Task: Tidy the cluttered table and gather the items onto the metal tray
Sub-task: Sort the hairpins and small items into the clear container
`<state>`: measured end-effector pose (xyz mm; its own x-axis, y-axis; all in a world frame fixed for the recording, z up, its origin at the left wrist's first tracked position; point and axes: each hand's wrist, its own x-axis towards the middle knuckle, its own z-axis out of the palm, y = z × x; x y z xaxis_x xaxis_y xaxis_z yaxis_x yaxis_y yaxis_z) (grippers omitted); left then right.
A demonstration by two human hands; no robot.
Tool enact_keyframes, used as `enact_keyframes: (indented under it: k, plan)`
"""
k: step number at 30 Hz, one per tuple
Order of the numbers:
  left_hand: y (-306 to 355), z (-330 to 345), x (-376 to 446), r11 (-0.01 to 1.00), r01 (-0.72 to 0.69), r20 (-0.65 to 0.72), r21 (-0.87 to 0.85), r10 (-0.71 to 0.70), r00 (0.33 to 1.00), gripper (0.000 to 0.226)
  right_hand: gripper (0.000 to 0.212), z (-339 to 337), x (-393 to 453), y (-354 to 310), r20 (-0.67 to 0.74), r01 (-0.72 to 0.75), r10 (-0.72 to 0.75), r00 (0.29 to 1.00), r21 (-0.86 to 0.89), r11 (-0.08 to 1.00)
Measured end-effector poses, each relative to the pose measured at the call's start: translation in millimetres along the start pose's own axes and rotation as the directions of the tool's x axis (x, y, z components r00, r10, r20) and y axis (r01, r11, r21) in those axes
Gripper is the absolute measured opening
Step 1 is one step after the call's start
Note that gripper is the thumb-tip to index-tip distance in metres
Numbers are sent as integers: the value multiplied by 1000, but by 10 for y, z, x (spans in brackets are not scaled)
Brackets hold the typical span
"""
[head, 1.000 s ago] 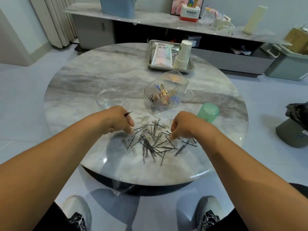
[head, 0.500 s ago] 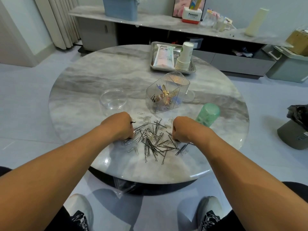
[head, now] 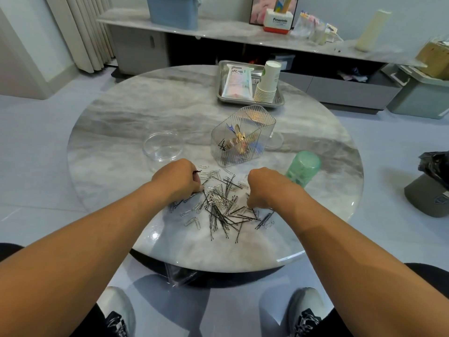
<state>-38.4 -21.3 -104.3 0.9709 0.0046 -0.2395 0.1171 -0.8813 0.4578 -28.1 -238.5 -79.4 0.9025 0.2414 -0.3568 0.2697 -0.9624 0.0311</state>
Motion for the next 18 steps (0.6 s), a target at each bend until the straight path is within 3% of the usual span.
enact_keyframes:
  k: [4, 9, 15, 18]
  plan:
    - [24, 8, 22, 1000, 3, 70, 6, -3, 998, 15, 19, -59, 43, 26, -37, -13, 19, 999, 157, 987]
    - [76, -1, 5, 1000, 27, 88, 15, -28, 996, 19, 9, -136, 102, -23, -158, 63, 12, 987, 461, 885]
    - [107, -136, 75, 932, 121, 191, -343, -57, 980, 23, 25, -126, 164, -49, 12, 26, -36, 999, 468, 883]
    - [117, -180, 97, 865, 175, 263, -469, -53, 963, 18, 33, -136, 217, -25, 3, 30, -36, 999, 486, 874]
